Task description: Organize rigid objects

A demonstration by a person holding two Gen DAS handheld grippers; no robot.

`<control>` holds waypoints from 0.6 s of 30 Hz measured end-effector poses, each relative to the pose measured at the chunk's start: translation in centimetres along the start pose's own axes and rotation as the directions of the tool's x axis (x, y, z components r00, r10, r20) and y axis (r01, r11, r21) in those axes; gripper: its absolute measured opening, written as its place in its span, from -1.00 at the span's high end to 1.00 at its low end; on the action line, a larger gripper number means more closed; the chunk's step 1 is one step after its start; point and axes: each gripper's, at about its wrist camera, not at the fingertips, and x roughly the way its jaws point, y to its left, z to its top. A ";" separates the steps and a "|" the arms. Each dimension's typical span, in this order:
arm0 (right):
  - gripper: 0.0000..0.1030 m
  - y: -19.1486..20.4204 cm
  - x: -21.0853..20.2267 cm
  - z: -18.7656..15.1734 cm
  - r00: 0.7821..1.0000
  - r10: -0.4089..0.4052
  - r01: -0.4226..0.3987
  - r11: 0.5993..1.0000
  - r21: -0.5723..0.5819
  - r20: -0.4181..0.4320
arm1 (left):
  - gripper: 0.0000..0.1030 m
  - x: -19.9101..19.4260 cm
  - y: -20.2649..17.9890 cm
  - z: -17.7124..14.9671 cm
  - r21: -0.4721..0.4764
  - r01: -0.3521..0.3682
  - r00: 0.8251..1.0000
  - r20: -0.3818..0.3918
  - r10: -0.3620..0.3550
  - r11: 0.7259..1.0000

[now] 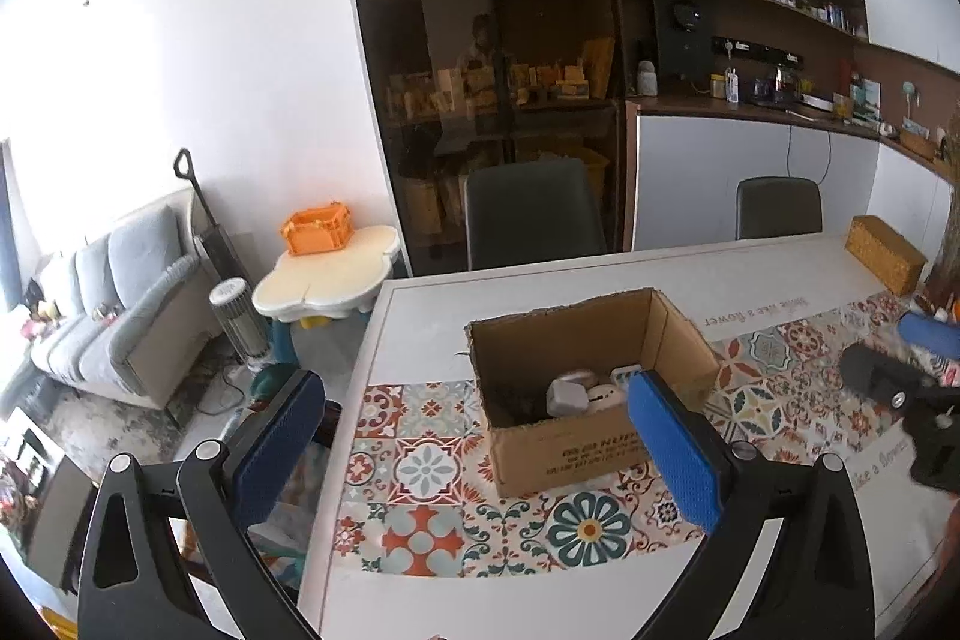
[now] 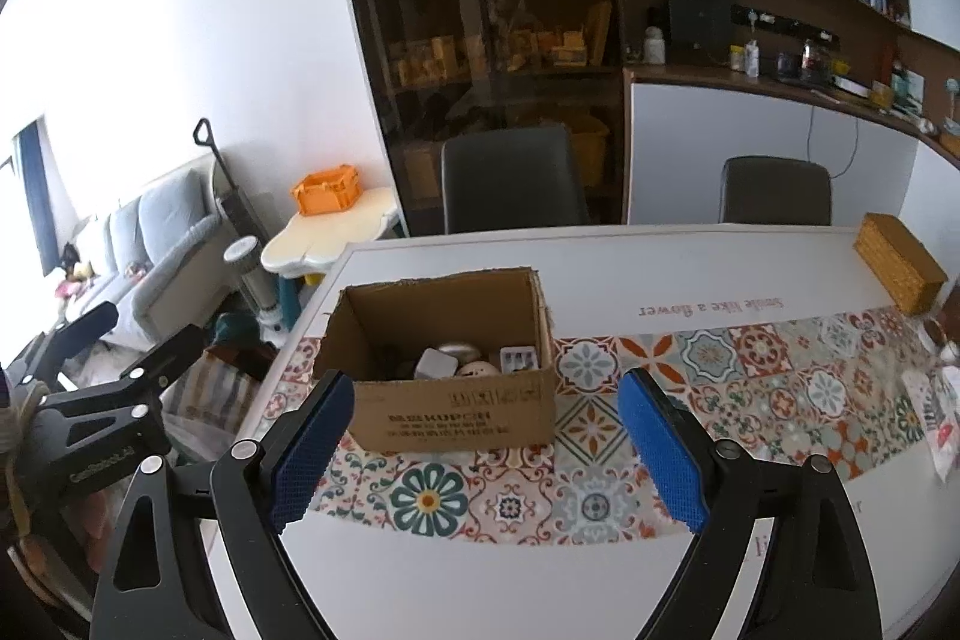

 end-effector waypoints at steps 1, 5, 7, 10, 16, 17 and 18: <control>-0.75 0.0 -0.6 -0.3 1.000 -0.012 0.012 1.000 -0.004 0.009 | -1.00 -0.4 -0.2 -0.2 0.004 -0.003 1.000 0.004 0.003 1.000; -0.77 0.1 -2.7 -1.1 0.997 -0.055 0.056 0.998 -0.020 0.055 | -1.00 -1.8 -0.6 -1.1 0.002 0.005 1.000 0.010 -0.005 1.000; -0.77 0.2 -3.7 -1.5 0.994 -0.070 0.072 0.997 -0.026 0.079 | -1.00 -2.5 -0.7 -1.3 -0.005 0.014 1.000 0.015 -0.014 1.000; -0.78 0.3 -4.9 -2.0 0.992 -0.069 0.072 0.997 -0.023 0.102 | -1.00 -3.5 -0.5 -1.6 -0.018 0.015 0.999 0.029 -0.015 1.000; -0.78 0.4 -6.2 -2.7 0.990 -0.047 0.050 0.999 -0.017 0.131 | -1.00 -4.6 -0.4 -1.5 -0.016 0.000 0.998 0.058 0.001 1.000; -0.78 0.4 -6.3 -2.8 0.990 -0.045 0.048 0.999 -0.016 0.133 | -1.00 -4.8 -0.3 -1.5 -0.020 -0.006 0.998 0.064 0.007 1.000; -0.78 0.4 -6.3 -2.8 0.990 -0.042 0.045 0.999 -0.016 0.135 | -1.00 -4.9 -0.2 -1.4 -0.022 -0.008 0.998 0.067 0.009 1.000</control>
